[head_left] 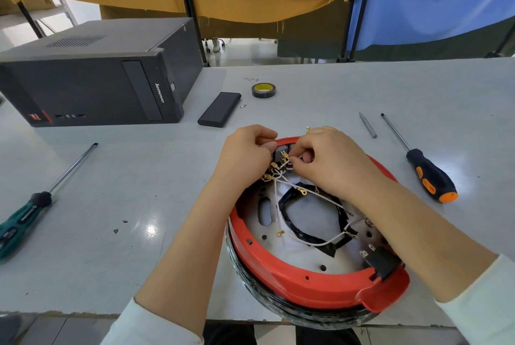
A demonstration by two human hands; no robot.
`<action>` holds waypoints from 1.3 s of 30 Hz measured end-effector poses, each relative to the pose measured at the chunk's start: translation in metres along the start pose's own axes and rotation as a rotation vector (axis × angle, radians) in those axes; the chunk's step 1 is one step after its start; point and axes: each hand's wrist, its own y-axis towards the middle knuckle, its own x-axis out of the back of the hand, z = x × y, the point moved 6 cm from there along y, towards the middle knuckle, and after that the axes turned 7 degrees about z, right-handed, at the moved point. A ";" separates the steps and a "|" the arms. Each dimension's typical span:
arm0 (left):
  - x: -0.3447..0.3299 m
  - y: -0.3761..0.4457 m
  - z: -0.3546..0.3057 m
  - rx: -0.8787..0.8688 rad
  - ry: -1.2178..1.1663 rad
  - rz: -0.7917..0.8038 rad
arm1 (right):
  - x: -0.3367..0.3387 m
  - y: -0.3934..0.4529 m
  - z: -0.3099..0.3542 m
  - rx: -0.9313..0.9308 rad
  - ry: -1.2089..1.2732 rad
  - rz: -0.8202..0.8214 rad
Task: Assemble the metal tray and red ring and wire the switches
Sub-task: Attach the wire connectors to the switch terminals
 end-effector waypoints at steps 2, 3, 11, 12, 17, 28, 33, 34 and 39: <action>0.001 0.000 0.000 0.003 -0.002 -0.001 | 0.001 0.001 0.000 0.007 -0.033 -0.005; 0.001 0.000 0.000 0.005 0.000 -0.001 | 0.001 0.001 0.000 0.011 -0.055 -0.008; 0.000 -0.001 -0.001 -0.008 0.033 -0.006 | 0.001 0.000 0.008 0.020 -0.235 -0.043; 0.000 -0.001 -0.001 -0.008 0.038 -0.005 | 0.001 0.000 0.008 0.015 -0.242 -0.049; 0.001 -0.002 -0.002 0.004 0.024 -0.012 | 0.000 0.001 0.011 -0.015 -0.240 -0.068; 0.016 -0.009 -0.003 0.020 -0.195 0.062 | -0.004 0.000 0.018 0.068 -0.161 -0.031; 0.008 -0.013 0.008 0.064 -0.136 0.022 | -0.009 0.005 0.020 0.019 -0.164 -0.010; 0.008 -0.013 0.009 0.060 -0.123 0.004 | -0.009 0.006 0.019 0.007 -0.133 -0.005; 0.009 -0.014 0.009 0.059 -0.085 -0.009 | -0.010 0.004 0.016 -0.003 -0.015 0.044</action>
